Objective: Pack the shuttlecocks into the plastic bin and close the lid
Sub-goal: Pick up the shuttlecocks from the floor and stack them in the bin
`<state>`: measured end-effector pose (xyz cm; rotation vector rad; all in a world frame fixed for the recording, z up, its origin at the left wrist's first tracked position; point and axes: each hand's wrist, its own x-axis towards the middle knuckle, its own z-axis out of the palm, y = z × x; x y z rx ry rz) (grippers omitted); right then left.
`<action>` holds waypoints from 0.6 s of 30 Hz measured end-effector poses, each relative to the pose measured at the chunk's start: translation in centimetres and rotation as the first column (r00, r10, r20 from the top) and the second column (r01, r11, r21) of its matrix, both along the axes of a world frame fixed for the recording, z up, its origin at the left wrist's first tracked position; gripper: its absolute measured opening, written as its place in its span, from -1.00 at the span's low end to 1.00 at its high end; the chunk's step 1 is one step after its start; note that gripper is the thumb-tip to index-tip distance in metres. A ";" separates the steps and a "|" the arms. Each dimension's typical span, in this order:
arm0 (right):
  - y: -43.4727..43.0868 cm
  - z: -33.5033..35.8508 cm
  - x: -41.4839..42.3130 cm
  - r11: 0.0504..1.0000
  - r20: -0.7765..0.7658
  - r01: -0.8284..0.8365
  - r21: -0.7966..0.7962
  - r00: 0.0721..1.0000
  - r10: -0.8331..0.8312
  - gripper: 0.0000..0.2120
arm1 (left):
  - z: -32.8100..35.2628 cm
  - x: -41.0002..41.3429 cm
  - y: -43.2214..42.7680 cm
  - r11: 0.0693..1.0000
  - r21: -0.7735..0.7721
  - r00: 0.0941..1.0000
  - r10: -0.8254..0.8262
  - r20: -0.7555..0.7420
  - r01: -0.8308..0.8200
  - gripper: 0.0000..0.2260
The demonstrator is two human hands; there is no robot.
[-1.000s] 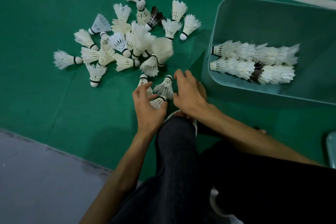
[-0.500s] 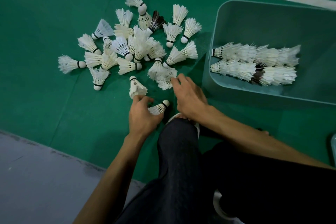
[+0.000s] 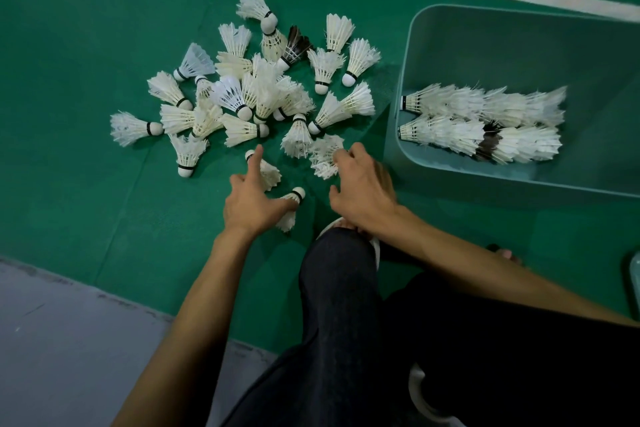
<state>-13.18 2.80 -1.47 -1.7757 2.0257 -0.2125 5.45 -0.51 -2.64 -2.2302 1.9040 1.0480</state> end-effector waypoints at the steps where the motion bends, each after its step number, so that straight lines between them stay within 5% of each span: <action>1: -0.1 0.1 0.0 0.999 -0.045 -0.040 0.017 0.998 0.040 -0.66 | 0.0 0.0 -0.7 0.998 0.052 1.000 -0.019 0.001 0.019 -0.04; 5: -0.3 0.6 -0.2 0.996 -0.112 -0.091 -0.006 0.990 0.089 -0.61 | 0.6 -0.6 -2.3 0.996 0.071 0.994 -0.038 -0.102 0.045 -0.28; 10: -0.7 2.3 -0.8 0.964 -0.065 -0.063 -0.260 0.997 0.048 -0.97 | 2.7 -3.0 -0.7 0.988 -0.153 0.936 -0.024 -0.351 -0.032 -0.36; 13: -1.3 5.8 -1.6 0.910 -0.045 -0.029 -0.413 0.999 0.012 -0.93 | 4.9 -4.2 0.2 0.956 -0.267 0.855 -0.035 -0.517 -0.122 -0.35; 18: -1.4 13.9 -5.4 0.820 0.236 0.200 -0.537 0.968 -0.082 -0.88 | 9.1 -6.6 0.4 0.891 -0.423 0.758 -0.157 -0.633 -0.168 -0.33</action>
